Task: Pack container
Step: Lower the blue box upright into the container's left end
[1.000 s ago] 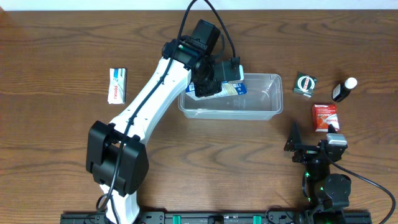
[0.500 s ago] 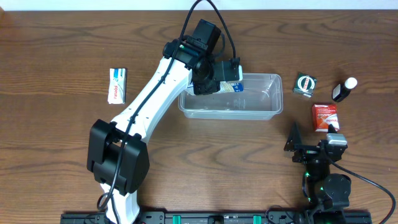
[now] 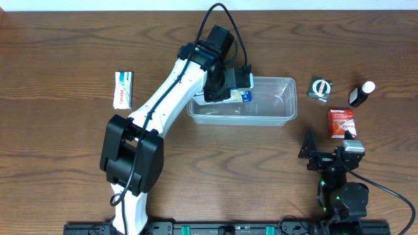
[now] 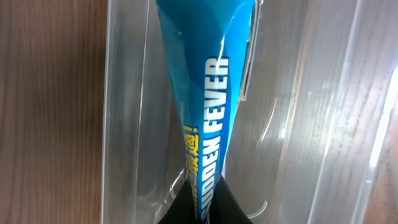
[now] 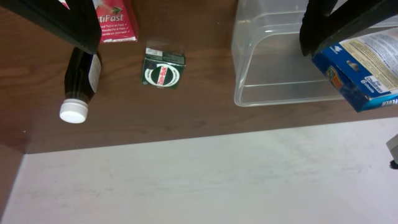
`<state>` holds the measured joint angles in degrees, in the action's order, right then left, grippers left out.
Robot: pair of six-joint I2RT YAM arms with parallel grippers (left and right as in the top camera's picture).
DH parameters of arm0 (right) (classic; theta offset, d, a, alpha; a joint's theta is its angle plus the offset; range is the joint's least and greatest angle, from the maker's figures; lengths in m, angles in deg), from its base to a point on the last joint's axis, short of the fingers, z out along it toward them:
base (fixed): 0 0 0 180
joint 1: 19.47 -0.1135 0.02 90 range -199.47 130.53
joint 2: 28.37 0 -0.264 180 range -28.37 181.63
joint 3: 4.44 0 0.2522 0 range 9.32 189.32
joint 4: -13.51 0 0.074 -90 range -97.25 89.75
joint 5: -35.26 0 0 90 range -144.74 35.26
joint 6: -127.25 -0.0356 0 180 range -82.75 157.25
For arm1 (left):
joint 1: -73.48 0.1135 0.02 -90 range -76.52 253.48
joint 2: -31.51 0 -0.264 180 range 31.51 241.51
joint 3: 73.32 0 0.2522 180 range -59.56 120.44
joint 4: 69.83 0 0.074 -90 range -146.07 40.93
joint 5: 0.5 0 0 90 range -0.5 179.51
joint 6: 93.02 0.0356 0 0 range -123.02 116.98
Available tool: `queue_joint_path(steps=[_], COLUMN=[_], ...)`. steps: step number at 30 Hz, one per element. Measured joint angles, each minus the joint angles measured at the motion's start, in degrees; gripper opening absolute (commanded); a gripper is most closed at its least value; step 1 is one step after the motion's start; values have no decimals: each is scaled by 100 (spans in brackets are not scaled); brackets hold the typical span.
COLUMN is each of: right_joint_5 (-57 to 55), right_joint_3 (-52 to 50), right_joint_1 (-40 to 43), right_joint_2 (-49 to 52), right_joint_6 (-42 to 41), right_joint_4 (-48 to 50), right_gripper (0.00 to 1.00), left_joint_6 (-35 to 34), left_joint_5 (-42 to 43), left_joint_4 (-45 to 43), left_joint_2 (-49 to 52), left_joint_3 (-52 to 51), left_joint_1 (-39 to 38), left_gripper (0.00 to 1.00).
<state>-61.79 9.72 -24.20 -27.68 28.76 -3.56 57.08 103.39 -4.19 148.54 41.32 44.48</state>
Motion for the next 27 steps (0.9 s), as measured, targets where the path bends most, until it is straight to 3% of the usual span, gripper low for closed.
queue_joint_path(steps=[14, 17, 27], right_joint_5=[0, 0, 0], right_joint_3=[0, 0, 0], right_joint_1=[0, 0, 0], right_joint_2=[0, 0, 0], right_joint_6=[0, 0, 2], right_joint_4=[0, 0, 0], right_gripper=[99, 99, 99], left_joint_6=[17, 17, 17], left_joint_5=[-212, -223, -256], left_joint_4=[-116, -120, -133], left_joint_2=[0, 0, 0], left_joint_3=[0, 0, 0], left_joint_1=[4, 4, 7], left_gripper=[17, 28, 30])
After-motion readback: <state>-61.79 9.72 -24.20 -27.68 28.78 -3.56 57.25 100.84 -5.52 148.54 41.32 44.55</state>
